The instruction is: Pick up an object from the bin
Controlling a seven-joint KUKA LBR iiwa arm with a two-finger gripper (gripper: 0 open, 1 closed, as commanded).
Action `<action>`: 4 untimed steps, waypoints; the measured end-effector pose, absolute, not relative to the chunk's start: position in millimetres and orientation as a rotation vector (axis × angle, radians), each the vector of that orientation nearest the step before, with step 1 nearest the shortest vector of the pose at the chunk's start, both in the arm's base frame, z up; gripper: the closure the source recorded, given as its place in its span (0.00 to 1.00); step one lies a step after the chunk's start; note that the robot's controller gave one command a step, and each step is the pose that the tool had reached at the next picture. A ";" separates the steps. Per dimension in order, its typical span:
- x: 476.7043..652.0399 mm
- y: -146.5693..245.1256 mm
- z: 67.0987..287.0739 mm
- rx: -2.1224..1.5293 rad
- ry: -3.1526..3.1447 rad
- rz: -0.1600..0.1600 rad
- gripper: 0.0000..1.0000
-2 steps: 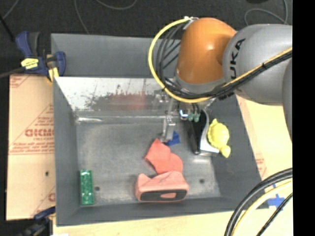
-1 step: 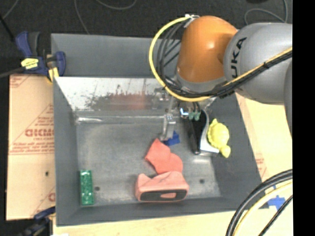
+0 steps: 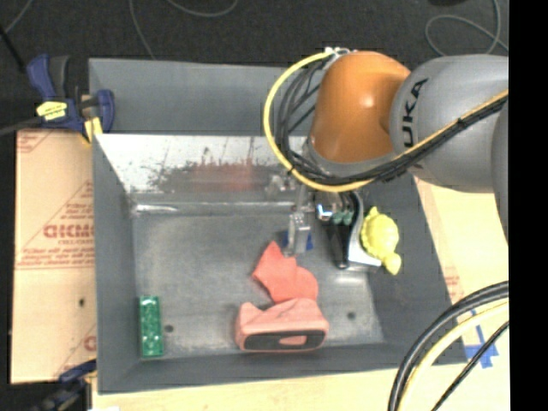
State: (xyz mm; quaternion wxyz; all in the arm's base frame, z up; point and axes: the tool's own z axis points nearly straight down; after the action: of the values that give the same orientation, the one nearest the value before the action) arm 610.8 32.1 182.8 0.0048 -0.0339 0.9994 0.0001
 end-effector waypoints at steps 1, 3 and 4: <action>598.2 8.3 133.0 -0.440 3.104 -0.002 0.00; 583.8 -0.5 82.9 -0.615 3.074 -0.001 0.00; 577.4 6.9 89.5 -0.943 2.988 -0.006 0.00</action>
Offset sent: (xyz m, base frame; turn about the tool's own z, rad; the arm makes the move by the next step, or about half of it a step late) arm -0.0375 -0.0390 -0.1128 -0.3113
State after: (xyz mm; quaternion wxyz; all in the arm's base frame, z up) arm 577.4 6.9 89.5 0.0044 -0.3008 0.9537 -0.0018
